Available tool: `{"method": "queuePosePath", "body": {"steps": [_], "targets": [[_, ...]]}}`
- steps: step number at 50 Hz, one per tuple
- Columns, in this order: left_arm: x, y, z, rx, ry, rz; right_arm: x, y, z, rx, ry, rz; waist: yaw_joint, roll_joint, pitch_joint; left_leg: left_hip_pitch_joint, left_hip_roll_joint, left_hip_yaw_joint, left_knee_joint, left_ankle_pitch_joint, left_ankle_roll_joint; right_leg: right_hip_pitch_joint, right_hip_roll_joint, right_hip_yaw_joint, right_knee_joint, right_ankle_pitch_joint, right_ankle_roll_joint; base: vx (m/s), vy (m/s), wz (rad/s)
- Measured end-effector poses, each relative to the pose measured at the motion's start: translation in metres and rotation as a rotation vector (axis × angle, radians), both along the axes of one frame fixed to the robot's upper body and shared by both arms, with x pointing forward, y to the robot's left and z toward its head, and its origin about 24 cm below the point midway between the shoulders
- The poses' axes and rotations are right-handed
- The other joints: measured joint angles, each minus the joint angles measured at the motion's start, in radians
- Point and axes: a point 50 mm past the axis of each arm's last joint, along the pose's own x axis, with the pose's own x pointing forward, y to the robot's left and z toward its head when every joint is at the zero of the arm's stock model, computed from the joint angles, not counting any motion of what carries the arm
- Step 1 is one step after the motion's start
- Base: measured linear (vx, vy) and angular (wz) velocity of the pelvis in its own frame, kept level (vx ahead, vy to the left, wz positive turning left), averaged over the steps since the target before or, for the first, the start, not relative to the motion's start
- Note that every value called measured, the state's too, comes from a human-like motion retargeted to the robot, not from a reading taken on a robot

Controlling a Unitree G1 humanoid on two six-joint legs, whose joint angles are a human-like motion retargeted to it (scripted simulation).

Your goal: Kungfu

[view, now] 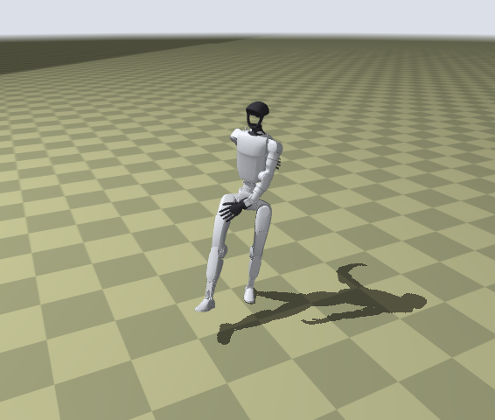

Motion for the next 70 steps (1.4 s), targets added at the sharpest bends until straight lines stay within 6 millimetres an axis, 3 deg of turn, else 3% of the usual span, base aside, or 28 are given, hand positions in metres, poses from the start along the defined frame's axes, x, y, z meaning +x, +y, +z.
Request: {"method": "queuePosePath", "body": {"steps": [5, 11, 15, 19, 22, 25, 28, 31, 32, 35, 38, 39, 40, 42, 44, 45, 47, 50, 52, 53, 59, 62, 65, 68, 70], "targets": [[-0.002, 0.008, -0.004, -0.068, 0.059, 0.093, 0.058, -0.020, -0.073, -0.079, -0.396, -0.002, 0.003, -0.023, -0.028, -0.024, -0.006, -0.004, 0.012, -0.011, -0.015, 0.037, 0.026, 0.061, 0.006, 0.031, 0.027, 0.11, -0.15, -0.41], [-0.001, 0.003, 0.003, -0.095, -0.003, 0.060, 0.150, -0.069, -0.142, -0.077, -0.898, 0.452, 0.049, -0.025, -0.083, -0.001, -0.035, -0.016, -0.018, -0.039, -0.014, 0.039, 0.029, 0.091, 0.004, 0.034, 0.060, 0.20, -0.12, -0.69], [0.014, -0.005, 0.022, -0.172, -0.081, 0.054, 0.222, -0.102, -0.163, -0.310, -1.225, 0.843, 0.039, -0.002, -0.100, 0.014, -0.037, -0.023, -0.015, -0.074, -0.005, 0.028, 0.012, 0.122, 0.019, 0.038, 0.045, 0.30, -0.11, -0.07], [0.044, -0.012, 0.066, -0.279, -0.261, 0.028, 0.280, -0.118, -0.166, -0.556, -1.407, 1.029, 0.060, 0.024, -0.106, 0.046, -0.041, -0.016, -0.009, -0.113, -0.007, 0.013, -0.019, 0.154, 0.049, 0.057, 0.038, 0.37, -0.15, 0.08], [0.067, -0.015, 0.115, -0.397, -0.449, 0.017, 0.329, -0.123, -0.158, -0.780, -1.655, 0.981, 0.078, 0.049, -0.113, 0.061, -0.034, -0.020, 0.004, -0.128, -0.026, 0.005, -0.066, 0.138, 0.072, 0.054, 0.029, 0.42, -0.21, 0.59], [0.083, -0.009, 0.179, -0.610, -0.639, 0.021, 0.378, -0.124, -0.129, -1.063, -1.956, 0.797, 0.107, 0.080, -0.123, 0.074, -0.016, -0.038, 0.019, -0.139, -0.050, -0.015, -0.100, 0.162, 0.106, 0.043, -0.006, 0.43, -0.30, 0.72], [0.090, 0.008, 0.255, -0.850, -0.859, 0.034, 0.425, -0.126, -0.071, -1.341, -2.312, 0.608, 0.135, 0.098, -0.142, 0.094, 0.003, -0.057, 0.025, -0.152, -0.065, -0.028, -0.140, 0.187, 0.135, 0.041, -0.011, 0.58, -0.53, 0.91], [0.095, 0.037, 0.327, -0.968, -1.066, 0.098, 0.466, -0.124, -0.005, -1.570, -2.639, 0.439, 0.132, 0.117, -0.161, 0.099, 0.029, -0.090, 0.043, -0.164, -0.072, -0.040, -0.167, 0.256, 0.173, 0.024, -0.013, 0.56, -0.56, 1.22], [0.096, 0.045, 0.347, -0.991, -1.109, 0.125, 0.478, -0.123, 0.015, 1.565, 2.626, -0.384, 0.126, 0.121, -0.165, 0.100, 0.037, -0.103, 0.053, -0.167, -0.070, -0.035, -0.178, 0.271, 0.178, 0.008, -0.008, 0.45, -0.49, 1.37], [0.109, 0.052, 0.391, -1.032, -1.123, 0.193, 0.523, -0.121, 0.067, 1.396, 2.457, -0.372, 0.115, 0.123, -0.168, 0.109, 0.054, -0.161, 0.092, -0.187, -0.049, 0.003, -0.212, 0.277, 0.179, -0.106, 0.007, 0.41, -0.56, 1.22], [0.126, 0.049, 0.431, -0.896, -1.217, 0.102, 0.581, -0.137, 0.119, 1.225, 2.351, -0.482, 0.105, 0.073, -0.112, 0.170, 0.037, -0.204, 0.154, -0.238, 0.006, 0.140, -0.271, 0.205, 0.138, -0.010, 0.088, 0.48, -0.78, 1.03], [0.136, 0.047, 0.438, -0.803, -1.225, 0.088, 0.602, -0.143, 0.132, 1.180, 2.328, -0.532, 0.117, 0.067, -0.137, 0.155, 0.025, -0.193, 0.166, -0.249, 0.027, 0.075, -0.259, 0.245, 0.222, -0.049, 0.083, 0.29, -0.69, 0.52], [0.147, 0.046, 0.440, -0.704, -1.208, 0.085, 0.623, -0.148, 0.144, 1.143, 2.315, -0.585, 0.138, 0.071, -0.185, 0.121, 0.012, -0.173, 0.172, -0.256, 0.050, -0.049, -0.225, 0.339, 0.359, -0.136, 0.053, 0.33, -0.63, 0.86], [0.167, 0.004, 0.412, -0.647, -1.041, 0.102, 0.648, -0.192, 0.145, 1.317, 2.363, -0.713, 0.156, 0.125, -0.166, 0.050, 0.094, -0.209, 0.311, -0.284, -0.001, -0.061, -0.206, 0.278, 0.460, -0.221, 0.070, 0.32, -0.63, 1.39], [0.173, -0.011, 0.407, -0.657, -0.924, 0.073, 0.668, -0.214, 0.135, 1.482, 2.555, -0.724, 0.143, 0.149, -0.143, 0.034, 0.151, -0.103, 0.283, -0.231, -0.059, -0.076, -0.248, 0.201, 0.529, -0.296, 0.068, -0.09, -0.27, 1.22], [0.173, -0.022, 0.403, -0.701, -0.865, 0.037, 0.673, -0.221, 0.124, -1.495, -2.607, 0.706, 0.132, 0.155, -0.141, 0.025, 0.178, -0.051, 0.261, -0.197, -0.093, -0.085, -0.272, 0.168, 0.575, -0.338, 0.068, -0.10, -0.24, 1.62], [0.166, -0.022, 0.409, -0.784, -0.918, 0.000, 0.675, -0.228, 0.110, -1.382, -2.478, 0.548, 0.081, 0.180, -0.120, -0.015, 0.252, 0.027, 0.241, -0.132, -0.145, -0.076, -0.294, 0.104, 0.592, -0.346, 0.055, 0.08, -0.55, 1.74], [0.157, -0.023, 0.415, -0.796, -1.090, 0.087, 0.672, -0.241, 0.133, -1.540, -2.535, 0.409, 0.052, 0.187, -0.095, -0.042, 0.326, 0.173, 0.162, -0.021, -0.226, -0.090, -0.285, 0.086, 0.632, -0.387, 0.029, -0.05, -0.41, 1.33], [0.156, -0.024, 0.415, -0.727, -1.155, 0.120, 0.667, -0.250, 0.151, -1.717, -2.547, 0.366, 0.024, 0.196, -0.077, -0.057, 0.354, 0.246, 0.107, 0.034, -0.250, -0.089, -0.290, 0.059, 0.644, -0.395, 0.017, -0.10, -0.26, 1.34], [0.156, -0.025, 0.414, -0.701, -1.165, 0.112, 0.666, -0.253, 0.161, 1.784, 2.551, -0.365, 0.006, 0.194, -0.080, -0.071, 0.338, 0.281, 0.073, 0.065, -0.250, -0.102, -0.316, 0.054, 0.649, -0.391, 0.018, -0.15, -0.08, 1.51], [0.158, -0.023, 0.421, -0.735, -1.093, 0.036, 0.653, -0.266, 0.214, 1.653, 2.329, -0.464, -0.055, 0.175, -0.068, -0.164, 0.277, 0.424, -0.057, 0.177, -0.250, -0.181, -0.408, 0.049, 0.685, -0.395, 0.029, -0.20, -0.05, 1.15], [0.158, -0.021, 0.428, -0.803, -1.068, 0.033, 0.642, -0.273, 0.246, 1.546, 2.288, -0.496, -0.101, 0.179, -0.096, -0.242, 0.215, 0.401, -0.136, 0.239, -0.250, -0.234, -0.492, 0.029, 0.716, -0.408, 0.052, -0.18, -0.03, 1.63], [0.158, -0.010, 0.434, -0.833, -1.080, 0.034, 0.628, -0.272, 0.277, 1.439, 2.245, -0.458, -0.099, 0.187, -0.073, -0.292, 0.212, 0.390, -0.143, 0.246, -0.250, -0.248, -0.519, 0.004, 0.743, -0.415, 0.064, -0.19, 0.02, 0.92], [0.160, -0.003, 0.427, -0.827, -1.055, 0.035, 0.617, -0.266, 0.294, 1.405, 2.169, -0.405, -0.084, 0.187, -0.060, -0.332, 0.204, 0.361, -0.147, 0.246, -0.250, -0.252, -0.551, -0.025, 0.775, -0.435, 0.076, -0.17, 0.01, 0.75], [0.164, 0.003, 0.411, -0.819, -0.986, 0.036, 0.614, -0.256, 0.294, 1.430, 2.113, -0.333, -0.068, 0.189, -0.057, -0.360, 0.206, 0.345, -0.143, 0.245, -0.250, -0.251, -0.566, -0.043, 0.787, -0.441, 0.082, -0.13, -0.01, 0.71]]}}
